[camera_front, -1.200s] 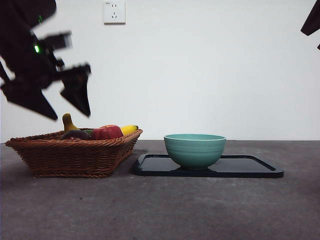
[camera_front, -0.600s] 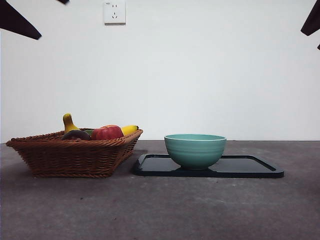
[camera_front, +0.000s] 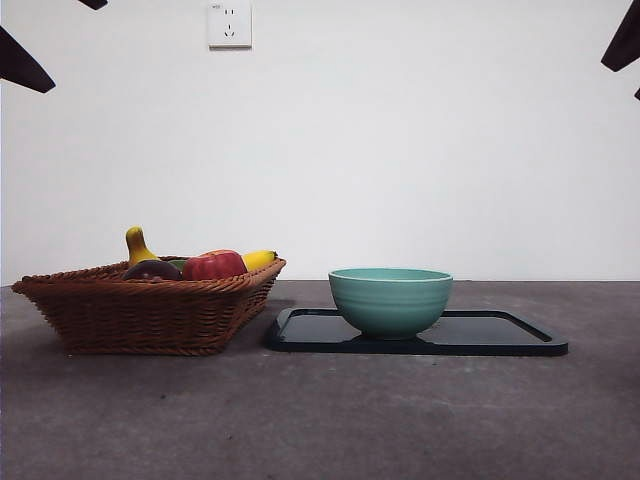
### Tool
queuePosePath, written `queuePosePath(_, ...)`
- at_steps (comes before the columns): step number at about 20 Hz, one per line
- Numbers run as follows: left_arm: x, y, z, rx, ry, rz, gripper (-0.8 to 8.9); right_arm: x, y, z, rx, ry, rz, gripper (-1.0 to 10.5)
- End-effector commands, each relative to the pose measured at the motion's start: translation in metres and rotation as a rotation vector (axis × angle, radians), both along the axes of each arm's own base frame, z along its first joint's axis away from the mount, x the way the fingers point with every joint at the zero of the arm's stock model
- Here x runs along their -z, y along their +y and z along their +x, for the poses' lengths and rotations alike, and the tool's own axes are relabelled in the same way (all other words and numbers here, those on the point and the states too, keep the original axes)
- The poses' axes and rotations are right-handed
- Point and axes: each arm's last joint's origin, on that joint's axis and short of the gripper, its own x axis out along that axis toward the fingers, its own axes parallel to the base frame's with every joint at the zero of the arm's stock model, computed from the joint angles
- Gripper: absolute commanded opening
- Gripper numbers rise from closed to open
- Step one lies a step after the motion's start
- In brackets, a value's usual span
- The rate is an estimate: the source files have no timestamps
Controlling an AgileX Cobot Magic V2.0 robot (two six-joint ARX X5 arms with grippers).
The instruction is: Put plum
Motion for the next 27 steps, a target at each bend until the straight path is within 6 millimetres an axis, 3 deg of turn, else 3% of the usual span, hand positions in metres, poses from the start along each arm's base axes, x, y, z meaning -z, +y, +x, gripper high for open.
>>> queuePosePath(1,-0.002,-0.001,0.001,0.022,-0.018,0.0,4.06,-0.003,0.001,0.001,0.01,0.005,0.017,2.0)
queuePosePath(5,-0.002,-0.001,0.001,0.022,-0.018,0.0,4.06,-0.009,0.003,0.008,0.088,-0.008,0.078,2.1)
queuePosePath(8,-0.002,-0.001,0.001,0.022,-0.018,0.0,4.06,-0.019,0.009,0.028,0.152,0.009,0.091,2.1)
queuePosePath(16,-0.002,-0.001,0.001,0.022,-0.017,-0.001,4.06,-0.032,0.036,0.142,0.192,0.102,-0.033,2.1)
queuePosePath(21,-0.002,-0.001,0.001,0.022,-0.018,0.0,4.06,-0.013,0.052,0.203,0.189,0.168,-0.092,2.1)
queuePosePath(27,-0.002,-0.001,0.001,0.022,-0.013,0.001,4.06,0.03,0.064,0.243,0.191,0.223,-0.15,2.1)
